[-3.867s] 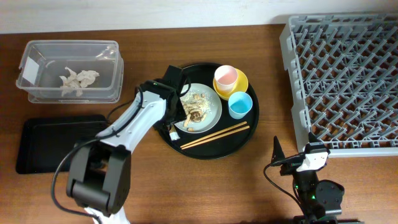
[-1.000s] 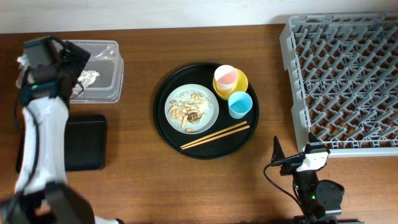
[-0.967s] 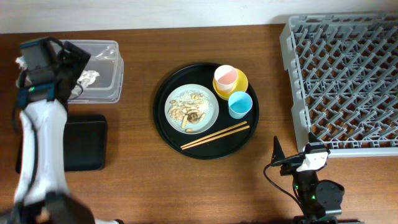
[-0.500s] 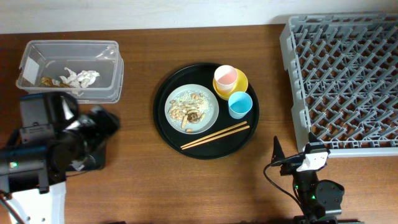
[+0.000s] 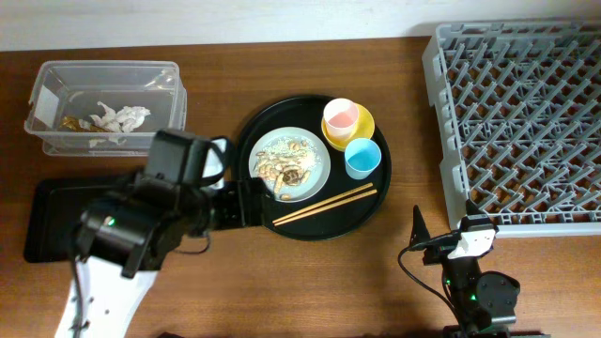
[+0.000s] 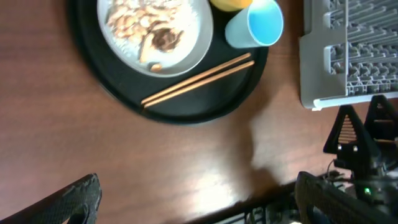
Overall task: Sort waste into correct bins and load items into the dishwasher rack
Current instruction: 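Reach the left gripper to the rim of the grey plate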
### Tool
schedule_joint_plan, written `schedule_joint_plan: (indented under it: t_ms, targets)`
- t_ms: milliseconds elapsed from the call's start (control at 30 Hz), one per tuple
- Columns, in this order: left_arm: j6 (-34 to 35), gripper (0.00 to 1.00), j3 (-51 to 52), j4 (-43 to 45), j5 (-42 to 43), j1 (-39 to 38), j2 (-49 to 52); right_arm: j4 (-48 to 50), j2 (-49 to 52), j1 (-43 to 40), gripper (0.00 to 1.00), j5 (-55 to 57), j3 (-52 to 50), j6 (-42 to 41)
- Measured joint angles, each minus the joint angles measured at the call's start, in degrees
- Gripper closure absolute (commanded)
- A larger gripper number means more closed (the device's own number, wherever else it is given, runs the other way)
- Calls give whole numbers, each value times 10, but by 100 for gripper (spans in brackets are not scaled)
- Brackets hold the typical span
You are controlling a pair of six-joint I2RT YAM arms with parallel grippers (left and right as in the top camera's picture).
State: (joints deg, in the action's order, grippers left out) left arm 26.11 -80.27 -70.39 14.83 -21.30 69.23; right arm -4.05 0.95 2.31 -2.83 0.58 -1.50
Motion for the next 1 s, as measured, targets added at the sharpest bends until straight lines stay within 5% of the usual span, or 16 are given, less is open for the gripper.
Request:
schedule_joint_plan:
  t_ms: [33, 67, 133, 333, 600, 1000]
  targets:
    - [0, 6, 0, 7, 0, -4, 10, 0, 0, 0, 2, 0, 0, 0]
    - [0, 33, 2, 28, 0, -9, 28, 0, 0, 0, 2, 0, 0, 0]
    - [0, 50, 2, 46, 0, -13, 53, 0, 0, 0, 2, 0, 0, 0]
    - [4, 40, 2, 156, -1, -27, 167, 0, 0, 0, 2, 0, 0, 0]
    - [31, 40, 3, 271, -10, -81, 304, 0, 0, 0, 2, 0, 0, 0]
    - [35, 40, 5, 327, -185, -176, 396, 0, 0, 0, 2, 0, 0, 0]
